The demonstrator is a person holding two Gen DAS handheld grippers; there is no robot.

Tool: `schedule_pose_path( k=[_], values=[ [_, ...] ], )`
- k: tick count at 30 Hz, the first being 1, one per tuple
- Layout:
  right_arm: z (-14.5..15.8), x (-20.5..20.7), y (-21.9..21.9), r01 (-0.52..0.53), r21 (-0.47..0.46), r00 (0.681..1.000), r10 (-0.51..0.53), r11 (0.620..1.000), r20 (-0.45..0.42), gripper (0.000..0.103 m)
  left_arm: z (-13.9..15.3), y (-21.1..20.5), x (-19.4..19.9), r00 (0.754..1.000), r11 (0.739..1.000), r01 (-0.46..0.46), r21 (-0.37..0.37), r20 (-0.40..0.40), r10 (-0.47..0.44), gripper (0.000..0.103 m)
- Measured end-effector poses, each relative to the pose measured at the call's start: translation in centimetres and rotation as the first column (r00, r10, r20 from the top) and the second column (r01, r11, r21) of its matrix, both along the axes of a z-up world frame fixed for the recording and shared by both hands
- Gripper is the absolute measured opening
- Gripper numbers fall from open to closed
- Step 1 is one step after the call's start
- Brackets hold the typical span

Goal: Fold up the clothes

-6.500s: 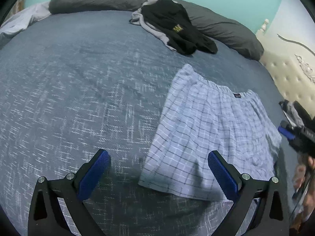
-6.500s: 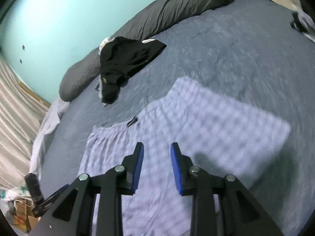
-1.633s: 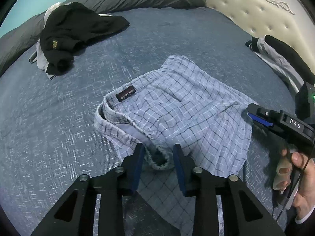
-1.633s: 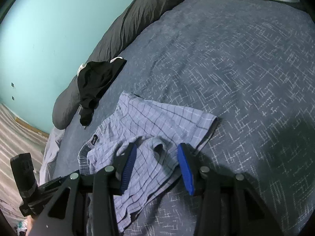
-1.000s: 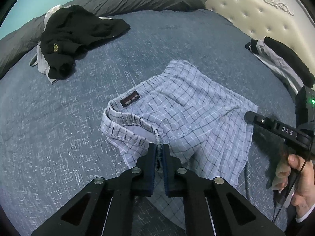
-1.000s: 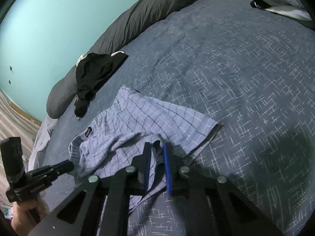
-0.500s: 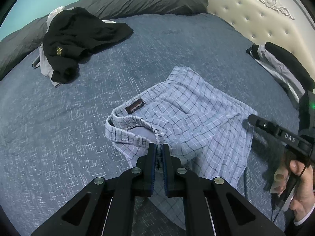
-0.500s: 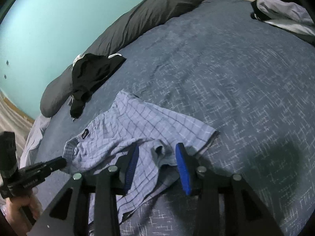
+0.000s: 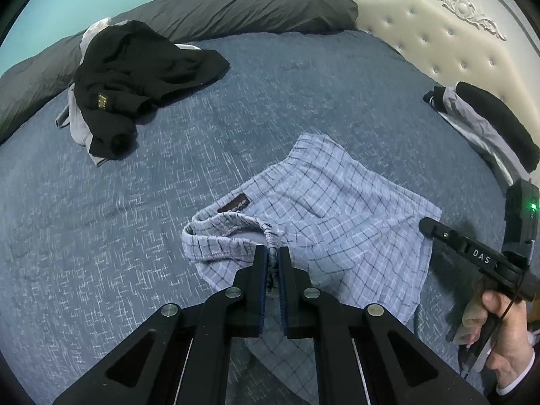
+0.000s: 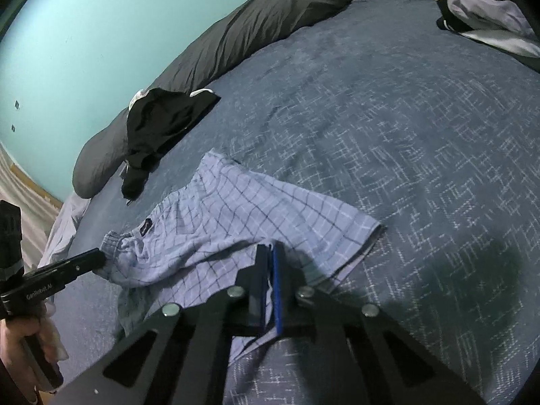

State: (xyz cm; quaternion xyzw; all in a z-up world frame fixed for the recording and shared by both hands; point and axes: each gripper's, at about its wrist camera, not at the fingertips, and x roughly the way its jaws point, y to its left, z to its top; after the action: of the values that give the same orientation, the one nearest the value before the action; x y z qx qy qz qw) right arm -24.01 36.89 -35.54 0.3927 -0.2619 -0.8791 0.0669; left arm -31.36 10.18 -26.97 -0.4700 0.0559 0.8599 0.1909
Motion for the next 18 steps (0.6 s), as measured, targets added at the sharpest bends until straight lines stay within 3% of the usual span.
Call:
schedule_pose_path(
  k=[9, 18],
  values=[
    [1.9, 1.1, 1.0, 0.027, -0.027, 0.998, -0.029, 0.999, -0.06, 0.002, 2.3, -0.5, -2.9, 0.999, 0.997, -0.042, 0.064, -0.004, 0.042, 0.006],
    [1.6, 1.8, 2.7, 0.047, -0.063, 0.997, -0.051, 0.997, -0.057, 0.002, 3.7, 2.7, -9.7, 0.999, 0.995, -0.039, 0.092, 0.026, 0.037, 0.003]
  ],
)
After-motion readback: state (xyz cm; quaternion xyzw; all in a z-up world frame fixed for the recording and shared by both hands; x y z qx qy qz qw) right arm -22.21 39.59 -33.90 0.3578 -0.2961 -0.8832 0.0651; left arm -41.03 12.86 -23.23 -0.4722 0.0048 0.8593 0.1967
